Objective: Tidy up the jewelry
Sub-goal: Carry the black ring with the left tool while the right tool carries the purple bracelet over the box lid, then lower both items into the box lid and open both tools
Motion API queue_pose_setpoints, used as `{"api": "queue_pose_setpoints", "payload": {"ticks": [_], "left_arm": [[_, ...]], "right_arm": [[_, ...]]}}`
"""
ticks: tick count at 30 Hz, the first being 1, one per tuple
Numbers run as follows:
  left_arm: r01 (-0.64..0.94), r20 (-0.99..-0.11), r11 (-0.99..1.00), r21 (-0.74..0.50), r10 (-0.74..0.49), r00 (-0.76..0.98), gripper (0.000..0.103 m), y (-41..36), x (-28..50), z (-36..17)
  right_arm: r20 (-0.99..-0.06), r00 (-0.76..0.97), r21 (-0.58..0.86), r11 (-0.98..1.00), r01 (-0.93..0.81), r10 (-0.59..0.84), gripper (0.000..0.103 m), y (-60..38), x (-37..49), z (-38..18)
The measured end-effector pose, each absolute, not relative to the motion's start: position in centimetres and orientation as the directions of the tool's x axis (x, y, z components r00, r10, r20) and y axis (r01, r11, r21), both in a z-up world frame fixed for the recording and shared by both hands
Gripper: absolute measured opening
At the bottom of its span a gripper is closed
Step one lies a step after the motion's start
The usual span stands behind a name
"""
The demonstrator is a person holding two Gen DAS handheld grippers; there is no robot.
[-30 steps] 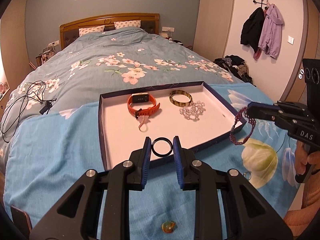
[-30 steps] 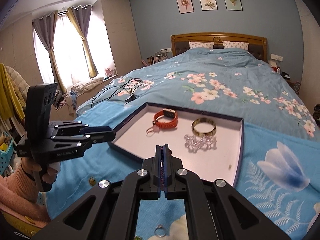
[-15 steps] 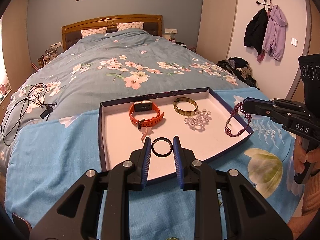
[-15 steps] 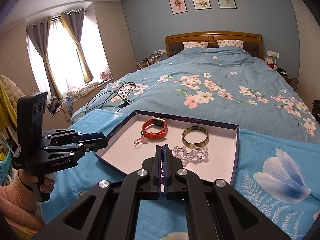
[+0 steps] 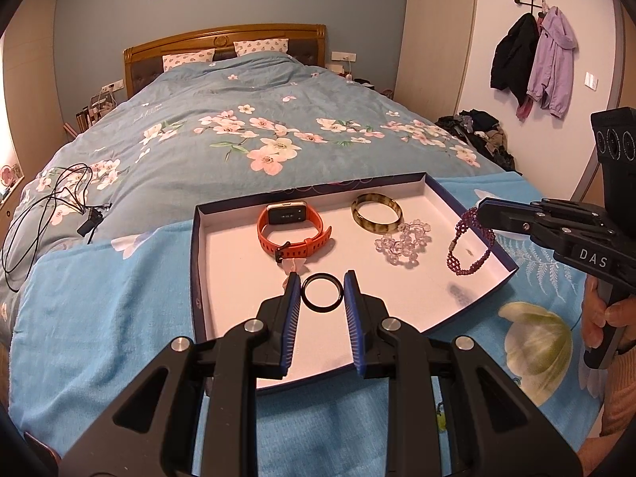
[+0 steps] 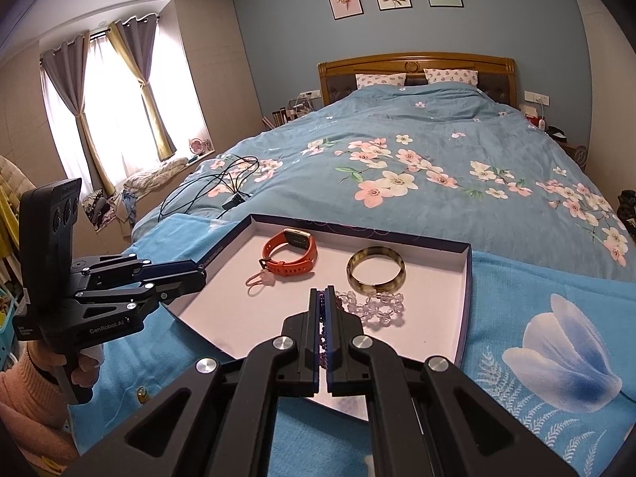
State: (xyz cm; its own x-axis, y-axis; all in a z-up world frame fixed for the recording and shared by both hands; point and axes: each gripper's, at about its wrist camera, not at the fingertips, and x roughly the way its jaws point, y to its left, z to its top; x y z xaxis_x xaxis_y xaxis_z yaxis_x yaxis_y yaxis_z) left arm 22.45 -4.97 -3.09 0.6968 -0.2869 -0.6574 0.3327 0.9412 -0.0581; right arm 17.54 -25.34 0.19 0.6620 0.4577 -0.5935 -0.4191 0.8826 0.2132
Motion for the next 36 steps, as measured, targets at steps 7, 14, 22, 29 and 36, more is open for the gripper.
{"api": "queue_pose_setpoints", "payload": {"ticks": [7, 14, 22, 29, 36], "left_arm": [[0.324, -0.676, 0.944, -0.065, -0.28, 0.681, 0.022, -5.1, 23.5, -3.9], [0.32, -0.701, 0.945, -0.074, -0.277, 0.657, 0.022, -5.3, 24.8, -4.9], [0.312, -0.722, 0.947, -0.072, -0.265, 0.639, 0.023, -5.7, 26.0, -5.8], [0.3, -0.742, 0.952, -0.069, -0.249, 0.622, 0.022, -5.9, 27.4, -6.7], [0.28, -0.765, 0.958, -0.068, -0.23, 0.602, 0.022, -6.0, 28.3, -7.8]], "right_arm": [[-0.602, 0.661, 0.209, 0.887, -0.412, 0.449, 0.001, -25.3, 18.3, -0.1], [-0.617, 0.655, 0.206, 0.892, -0.402, 0.437, 0.001, -25.1, 19.2, -0.7], [-0.636, 0.647, 0.191, 0.898, -0.396, 0.421, 0.001, -24.6, 20.3, -1.3], [-0.655, 0.635, 0.183, 0.901, -0.394, 0.411, 0.001, -24.0, 21.3, -2.0], [-0.684, 0.611, 0.191, 0.905, -0.379, 0.4, 0.001, -23.8, 22.3, -3.3]]}}
